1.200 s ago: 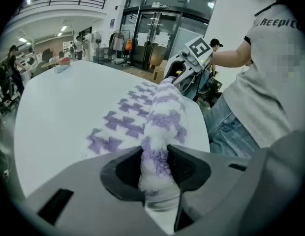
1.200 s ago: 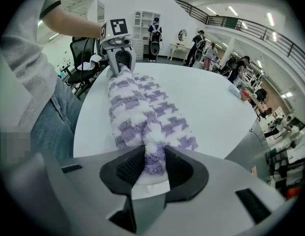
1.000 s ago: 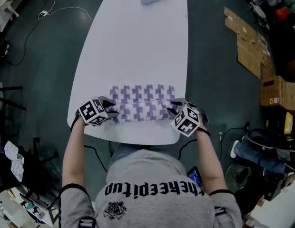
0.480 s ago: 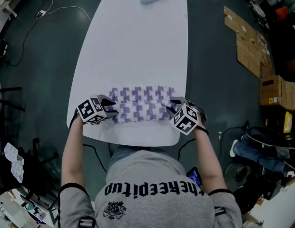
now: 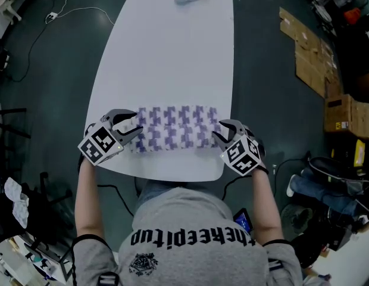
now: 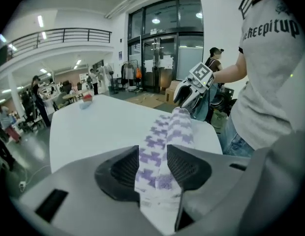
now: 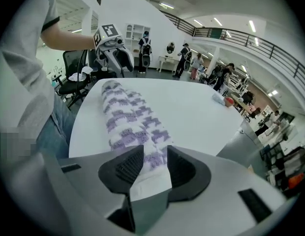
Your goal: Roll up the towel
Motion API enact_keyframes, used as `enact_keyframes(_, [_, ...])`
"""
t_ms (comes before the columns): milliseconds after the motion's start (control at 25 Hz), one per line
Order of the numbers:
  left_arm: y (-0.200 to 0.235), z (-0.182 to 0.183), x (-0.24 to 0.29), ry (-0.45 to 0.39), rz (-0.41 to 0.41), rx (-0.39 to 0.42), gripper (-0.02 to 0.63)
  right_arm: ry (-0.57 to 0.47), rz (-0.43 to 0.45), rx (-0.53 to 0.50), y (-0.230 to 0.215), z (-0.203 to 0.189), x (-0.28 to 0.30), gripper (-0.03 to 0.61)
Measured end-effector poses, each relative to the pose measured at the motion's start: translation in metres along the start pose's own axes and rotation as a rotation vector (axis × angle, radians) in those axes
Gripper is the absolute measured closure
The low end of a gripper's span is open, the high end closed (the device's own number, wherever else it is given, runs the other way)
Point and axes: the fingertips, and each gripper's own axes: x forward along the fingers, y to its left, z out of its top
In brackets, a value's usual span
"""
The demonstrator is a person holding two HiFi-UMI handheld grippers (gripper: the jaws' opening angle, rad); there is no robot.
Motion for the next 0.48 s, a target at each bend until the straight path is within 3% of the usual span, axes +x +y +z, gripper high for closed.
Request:
enact_keyframes(160, [-0.04,0.002,-0.002,0.005,-0.017,0.078,0.453,-0.005,0.015,-0.058,0.019,-0.003,-0.012,0.431])
enact_keyframes(480, [-0.084,-0.043,0.028,0.156,0.001,0.103,0.377,0.062,0.038,-0.18,0.06,-0.022,0.005,0.396])
